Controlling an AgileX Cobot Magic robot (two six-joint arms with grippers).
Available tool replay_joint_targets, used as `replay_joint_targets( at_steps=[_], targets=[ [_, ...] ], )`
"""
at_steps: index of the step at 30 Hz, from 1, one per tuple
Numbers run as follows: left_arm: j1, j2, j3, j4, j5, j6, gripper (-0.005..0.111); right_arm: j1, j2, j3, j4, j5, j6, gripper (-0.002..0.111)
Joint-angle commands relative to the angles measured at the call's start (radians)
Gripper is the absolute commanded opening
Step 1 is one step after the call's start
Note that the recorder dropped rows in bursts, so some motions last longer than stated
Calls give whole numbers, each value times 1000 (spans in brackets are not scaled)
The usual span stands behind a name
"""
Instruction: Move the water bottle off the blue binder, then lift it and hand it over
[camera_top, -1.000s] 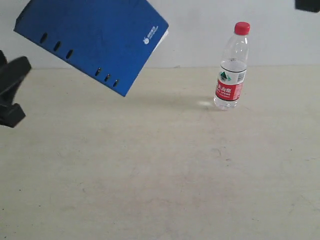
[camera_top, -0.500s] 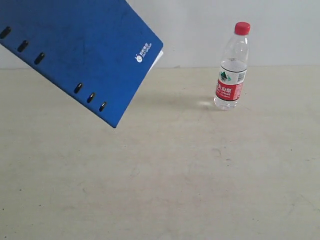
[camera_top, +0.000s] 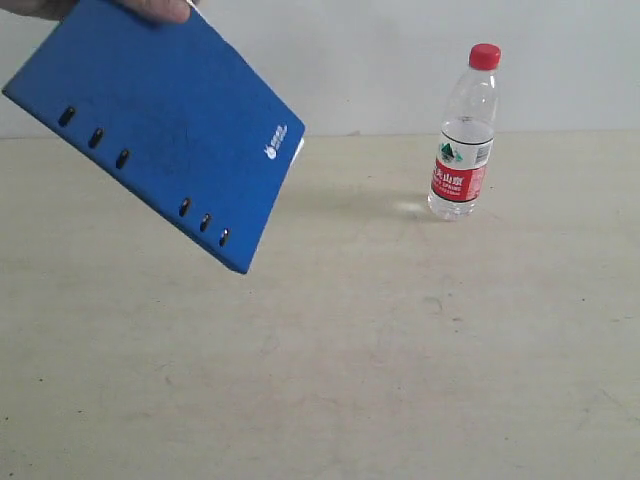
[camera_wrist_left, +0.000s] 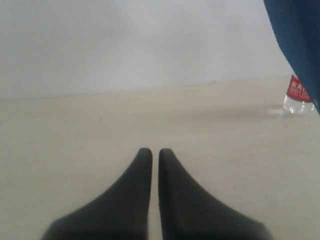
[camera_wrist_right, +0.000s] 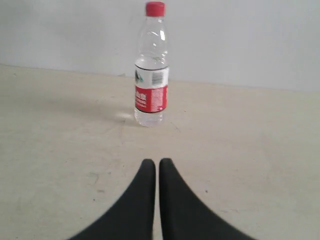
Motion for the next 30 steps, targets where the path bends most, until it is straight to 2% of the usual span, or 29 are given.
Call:
replay_joint_targets(
  at_steps=[1, 5, 11, 16, 17, 21, 23, 27, 30],
  targets=[
    [-1, -4, 4, -13, 77, -12, 4, -1, -5, 15, 12, -35, 67, 0],
    [-1, -4, 4, -9, 19, 28, 4, -1, -7, 15, -3, 12, 84, 0],
    [-1, -44, 4, -9, -97, 43, 4, -1, -60, -6, -58, 285, -11, 0],
    [-1, -308, 4, -9, -119, 77, 4, -1, -253, -42, -40, 366, -24, 0],
    [-1, -308, -2, -6, -129, 77, 4, -1, -266, -44, -22, 392, -30, 0],
    [1, -294, -2, 2, -58, 158, 4, -1, -266, -43, -26, 451, -62, 0],
    [16, -297, 4, -14, -69, 164, 4, -1, -266, -30, -40, 449, -69, 0],
    [24, -297, 4, -27, 235, 77, 4, -1, -266, 15, -43, 418, -57, 0],
    [24, -297, 4, -36, 197, 5, 4, -1, -266, 15, -43, 343, -46, 0]
  ],
)
